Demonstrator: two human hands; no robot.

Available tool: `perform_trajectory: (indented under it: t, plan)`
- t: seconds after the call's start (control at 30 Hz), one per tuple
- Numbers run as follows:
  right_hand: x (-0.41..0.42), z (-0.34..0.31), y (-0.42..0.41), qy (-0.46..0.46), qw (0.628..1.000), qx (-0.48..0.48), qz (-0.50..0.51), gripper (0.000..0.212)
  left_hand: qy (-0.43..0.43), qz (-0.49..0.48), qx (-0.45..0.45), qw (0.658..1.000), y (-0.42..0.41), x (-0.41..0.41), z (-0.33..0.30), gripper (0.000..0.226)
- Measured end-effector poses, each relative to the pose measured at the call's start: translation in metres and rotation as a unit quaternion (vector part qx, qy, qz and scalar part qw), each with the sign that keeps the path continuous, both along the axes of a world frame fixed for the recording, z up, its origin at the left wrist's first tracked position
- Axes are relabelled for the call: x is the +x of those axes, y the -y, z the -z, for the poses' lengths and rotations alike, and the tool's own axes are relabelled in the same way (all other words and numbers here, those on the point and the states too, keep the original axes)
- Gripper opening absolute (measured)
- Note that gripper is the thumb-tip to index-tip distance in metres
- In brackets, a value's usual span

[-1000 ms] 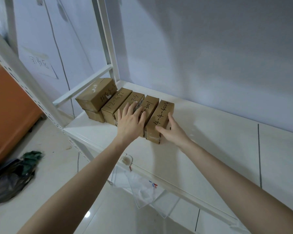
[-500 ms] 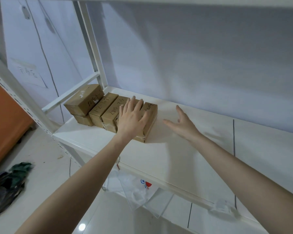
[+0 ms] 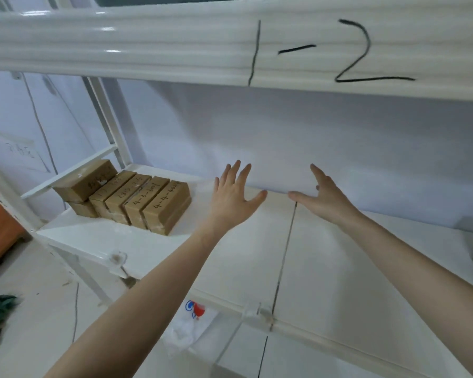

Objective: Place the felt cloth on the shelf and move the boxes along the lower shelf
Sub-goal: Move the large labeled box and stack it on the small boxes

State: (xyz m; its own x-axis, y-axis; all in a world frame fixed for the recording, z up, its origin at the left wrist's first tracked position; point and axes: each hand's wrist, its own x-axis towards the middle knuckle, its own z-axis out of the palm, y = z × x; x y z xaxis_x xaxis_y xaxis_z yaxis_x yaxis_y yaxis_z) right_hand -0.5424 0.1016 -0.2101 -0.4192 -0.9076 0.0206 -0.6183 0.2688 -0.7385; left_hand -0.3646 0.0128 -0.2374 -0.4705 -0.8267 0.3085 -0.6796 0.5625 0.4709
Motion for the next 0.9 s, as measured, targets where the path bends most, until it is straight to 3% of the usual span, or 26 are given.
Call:
perform_trajectory:
  t: [0.27,0.53,0.7,0.8,0.9]
  plan:
    - [-0.140,-0.012,-0.129,-0.020,0.997,0.001,0.071,0.087,-0.029,0.070,0.059,0.995,-0.113,-0.151,-0.004,0.075]
    - [-0.245,0.002,-0.232,-0.026,0.986,0.031,0.160,0.079,0.011,0.161,0.172,0.972,-0.200,-0.270,0.016,0.080]
    - [-0.293,0.029,-0.274,-0.019,0.976,0.063,0.208,0.072,0.045,0.216,0.258,0.941,-0.240,-0.325,0.040,0.082]
    - [-0.314,0.045,-0.293,0.002,0.962,0.119,0.244,0.089,0.050,0.235,0.317,0.917,-0.261,-0.347,0.056,0.082]
    - [-0.323,0.054,-0.306,0.096,0.947,0.142,0.271,0.097,0.021,0.250,0.399,0.882,-0.279,-0.362,0.063,0.086]
